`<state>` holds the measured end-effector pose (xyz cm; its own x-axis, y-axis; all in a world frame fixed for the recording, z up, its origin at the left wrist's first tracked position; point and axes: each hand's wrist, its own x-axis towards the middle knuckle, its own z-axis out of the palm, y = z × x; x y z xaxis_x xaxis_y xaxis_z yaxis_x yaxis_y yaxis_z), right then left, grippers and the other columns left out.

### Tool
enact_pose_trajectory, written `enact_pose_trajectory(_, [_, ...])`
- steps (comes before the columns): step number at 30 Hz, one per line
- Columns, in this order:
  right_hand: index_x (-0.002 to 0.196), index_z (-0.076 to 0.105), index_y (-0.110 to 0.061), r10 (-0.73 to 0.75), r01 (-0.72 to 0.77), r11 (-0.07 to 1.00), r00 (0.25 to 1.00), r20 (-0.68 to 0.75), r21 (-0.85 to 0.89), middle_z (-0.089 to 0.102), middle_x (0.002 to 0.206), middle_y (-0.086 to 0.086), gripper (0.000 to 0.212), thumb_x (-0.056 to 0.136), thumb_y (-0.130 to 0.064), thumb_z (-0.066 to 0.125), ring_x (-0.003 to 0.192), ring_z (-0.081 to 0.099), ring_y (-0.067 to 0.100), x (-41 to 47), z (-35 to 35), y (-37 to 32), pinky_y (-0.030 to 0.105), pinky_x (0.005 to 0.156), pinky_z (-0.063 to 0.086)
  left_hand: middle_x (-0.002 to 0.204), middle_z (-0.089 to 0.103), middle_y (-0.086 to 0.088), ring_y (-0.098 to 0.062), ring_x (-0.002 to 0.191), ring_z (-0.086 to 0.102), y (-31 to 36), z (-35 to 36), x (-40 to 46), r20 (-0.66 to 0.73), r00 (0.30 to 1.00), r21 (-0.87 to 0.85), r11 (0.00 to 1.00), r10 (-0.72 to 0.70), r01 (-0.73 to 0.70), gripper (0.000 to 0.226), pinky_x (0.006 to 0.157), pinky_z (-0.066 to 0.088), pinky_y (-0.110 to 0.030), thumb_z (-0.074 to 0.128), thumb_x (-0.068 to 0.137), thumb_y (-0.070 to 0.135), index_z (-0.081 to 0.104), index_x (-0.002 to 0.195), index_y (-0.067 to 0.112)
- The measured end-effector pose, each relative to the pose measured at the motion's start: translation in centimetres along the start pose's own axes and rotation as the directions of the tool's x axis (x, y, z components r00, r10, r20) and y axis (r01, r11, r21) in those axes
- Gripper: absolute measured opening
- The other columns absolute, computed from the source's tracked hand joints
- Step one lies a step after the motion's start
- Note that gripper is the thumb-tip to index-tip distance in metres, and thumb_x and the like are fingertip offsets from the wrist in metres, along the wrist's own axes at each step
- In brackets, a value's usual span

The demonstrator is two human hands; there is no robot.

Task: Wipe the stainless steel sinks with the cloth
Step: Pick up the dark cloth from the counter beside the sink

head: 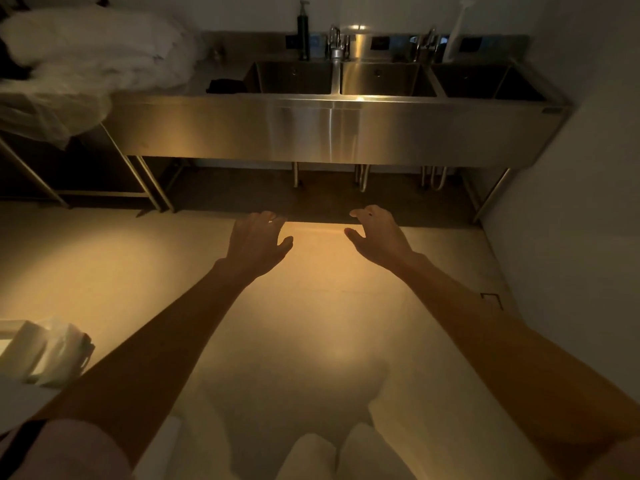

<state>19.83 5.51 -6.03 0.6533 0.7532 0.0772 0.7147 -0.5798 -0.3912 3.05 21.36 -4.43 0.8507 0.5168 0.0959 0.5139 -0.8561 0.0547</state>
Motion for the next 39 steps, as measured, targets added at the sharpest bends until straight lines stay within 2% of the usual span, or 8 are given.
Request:
enact_pose_trajectory(8, [0.136, 0.048, -0.019, 0.026, -0.025, 0.999, 0.999, 0.026, -0.046, 0.045, 0.143, 0.007, 0.047, 0.095, -0.042, 0.05, 0.132, 0.042, 0.025, 5.9, 2.8, 1.7, 0.039, 0.101, 0.044, 0.145, 0.045, -0.008, -0.027, 0.133, 0.042, -1.6, 3.1, 5.2, 0.088, 0.994, 0.012, 0.998, -0.057, 0.056, 0.052, 0.108, 0.033, -0.042, 0.045, 0.096, 0.045, 0.047, 0.139, 0.017])
enact_pose_trajectory(13, [0.136, 0.047, -0.018, 0.005, -0.003, 0.999, 0.999, 0.047, -0.05, 0.045, 0.144, 0.007, 0.049, 0.095, -0.044, 0.05, 0.134, 0.041, 0.026, 11.4, 3.7, 3.9, 0.039, 0.101, 0.043, 0.147, 0.043, -0.007, -0.027, 0.135, 0.039, -1.7, 4.8, 10.6, 0.126, 0.988, 0.014, 0.996, -0.092, 0.091, 0.052, 0.109, 0.031, -0.043, 0.044, 0.097, 0.046, 0.045, 0.14, 0.017])
enact_pose_trajectory(22, [0.138, 0.045, -0.02, -0.036, 0.037, 0.999, 0.998, 0.049, -0.014, 0.044, 0.143, 0.006, 0.053, 0.093, -0.048, 0.05, 0.133, 0.04, 0.026, 23.5, 2.8, 6.7, 0.041, 0.1, 0.042, 0.134, 0.054, -0.007, -0.025, 0.122, 0.049, -1.3, 4.5, 21.7, 0.074, 0.99, 0.012, 0.993, -0.122, 0.121, 0.047, 0.098, 0.039, -0.039, 0.048, 0.096, 0.043, 0.051, 0.134, 0.016])
enact_pose_trajectory(30, [0.138, 0.046, -0.021, -0.054, 0.058, 0.998, 0.99, 0.13, -0.024, 0.043, 0.143, 0.006, 0.051, 0.094, -0.046, 0.05, 0.133, 0.04, 0.025, 29.5, 4.3, 7.8, 0.041, 0.101, 0.043, 0.135, 0.053, -0.008, -0.026, 0.124, 0.048, -3.0, 6.4, 26.1, 0.118, 0.973, 0.0, 0.98, -0.198, 0.2, 0.048, 0.103, 0.037, -0.041, 0.047, 0.096, 0.043, 0.051, 0.134, 0.015])
enact_pose_trajectory(39, [0.138, 0.044, -0.021, -0.052, 0.057, 0.998, 0.981, 0.186, -0.026, 0.042, 0.145, 0.006, 0.051, 0.094, -0.046, 0.05, 0.136, 0.038, 0.026, 36.8, 7.0, 6.1, 0.042, 0.103, 0.043, 0.14, 0.048, -0.007, -0.025, 0.127, 0.044, -8.0, 7.7, 32.8, 0.136, 0.969, -0.011, 0.978, -0.207, 0.21, 0.049, 0.103, 0.036, -0.042, 0.044, 0.097, 0.043, 0.046, 0.138, 0.017])
